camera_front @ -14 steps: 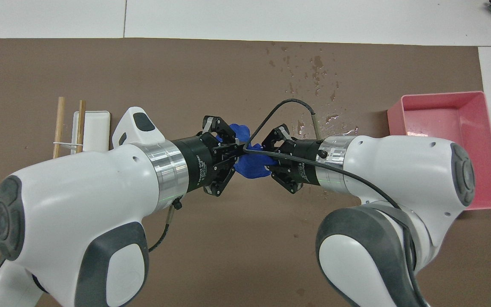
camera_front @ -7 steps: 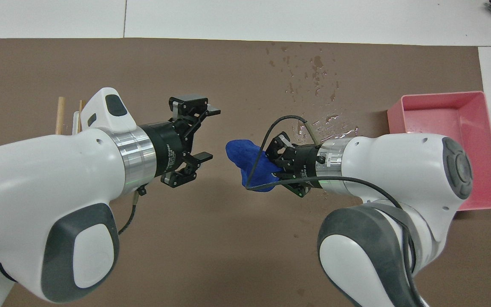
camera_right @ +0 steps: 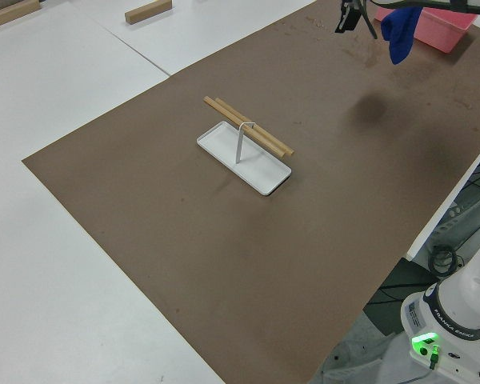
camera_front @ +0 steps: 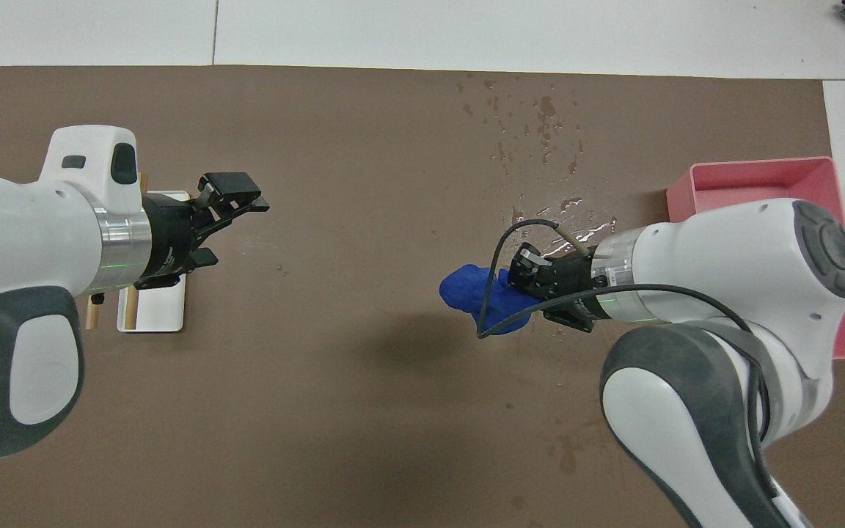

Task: Wipe water with towel using both arms
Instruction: 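Lower the towel onto the spill with the right gripper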

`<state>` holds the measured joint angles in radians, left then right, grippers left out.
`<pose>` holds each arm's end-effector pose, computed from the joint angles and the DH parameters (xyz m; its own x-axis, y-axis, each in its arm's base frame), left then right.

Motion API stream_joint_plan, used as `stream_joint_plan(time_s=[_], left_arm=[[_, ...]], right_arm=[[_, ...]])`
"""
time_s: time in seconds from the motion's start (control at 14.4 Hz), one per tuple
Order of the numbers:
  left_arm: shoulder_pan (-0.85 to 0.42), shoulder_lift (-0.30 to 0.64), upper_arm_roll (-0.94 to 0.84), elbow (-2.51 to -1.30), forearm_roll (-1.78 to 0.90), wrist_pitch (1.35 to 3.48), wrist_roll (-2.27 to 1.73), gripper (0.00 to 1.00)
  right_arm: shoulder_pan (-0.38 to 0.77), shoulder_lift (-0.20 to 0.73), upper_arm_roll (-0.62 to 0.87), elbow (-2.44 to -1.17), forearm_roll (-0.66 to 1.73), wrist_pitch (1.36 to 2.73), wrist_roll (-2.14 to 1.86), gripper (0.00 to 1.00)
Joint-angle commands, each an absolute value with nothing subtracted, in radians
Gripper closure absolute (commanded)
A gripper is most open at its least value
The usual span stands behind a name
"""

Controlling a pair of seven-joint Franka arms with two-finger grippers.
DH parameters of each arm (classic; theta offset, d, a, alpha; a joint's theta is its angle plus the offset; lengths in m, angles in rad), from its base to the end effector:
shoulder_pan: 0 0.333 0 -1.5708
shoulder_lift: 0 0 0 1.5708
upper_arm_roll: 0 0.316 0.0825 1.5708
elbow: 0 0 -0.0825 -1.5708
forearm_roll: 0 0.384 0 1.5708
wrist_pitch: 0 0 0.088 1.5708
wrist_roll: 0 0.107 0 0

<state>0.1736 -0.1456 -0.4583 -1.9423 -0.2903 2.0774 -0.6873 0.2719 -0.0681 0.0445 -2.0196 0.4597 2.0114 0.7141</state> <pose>0.5172 -0.1798 0.5662 0.8688 0.4917 0.0574 0.4492 -0.8317 0.3264 0.5092 0.1948 0.4918 0.8297 -0.4973 -0.2534 -0.5571 -0.7655 -0.3218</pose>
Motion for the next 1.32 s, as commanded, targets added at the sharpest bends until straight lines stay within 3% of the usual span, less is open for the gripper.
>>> stream_joint_plan(time_s=[0.0, 0.21, 0.49, 0.76, 1.25], left_arm=[[0.215, -0.161, -0.462, -1.919, -0.165, 1.947, -0.429, 0.00], [0.261, -0.128, -0.460, -1.827, -0.054, 1.792, -0.208, 0.00], [0.285, -0.098, -0.422, -1.750, 0.014, 1.677, 0.014, 0.00], [0.284, 0.050, -0.411, -1.544, 0.060, 1.510, 0.026, 0.00], [0.295, 0.035, -0.410, -1.580, 0.049, 1.522, 0.018, 0.00]], right_arm=[[0.206, -0.095, 0.052, -2.052, 0.404, 1.916, 0.539, 1.00], [0.235, -0.059, 0.057, -2.132, 0.330, 1.945, 0.490, 1.00], [0.216, 0.052, 0.055, -2.161, 0.322, 2.133, 0.347, 1.00], [0.181, 0.178, 0.057, -2.146, 0.322, 2.356, 0.221, 1.00], [0.198, 0.330, 0.057, -2.010, 0.324, 2.568, 0.203, 1.00]])
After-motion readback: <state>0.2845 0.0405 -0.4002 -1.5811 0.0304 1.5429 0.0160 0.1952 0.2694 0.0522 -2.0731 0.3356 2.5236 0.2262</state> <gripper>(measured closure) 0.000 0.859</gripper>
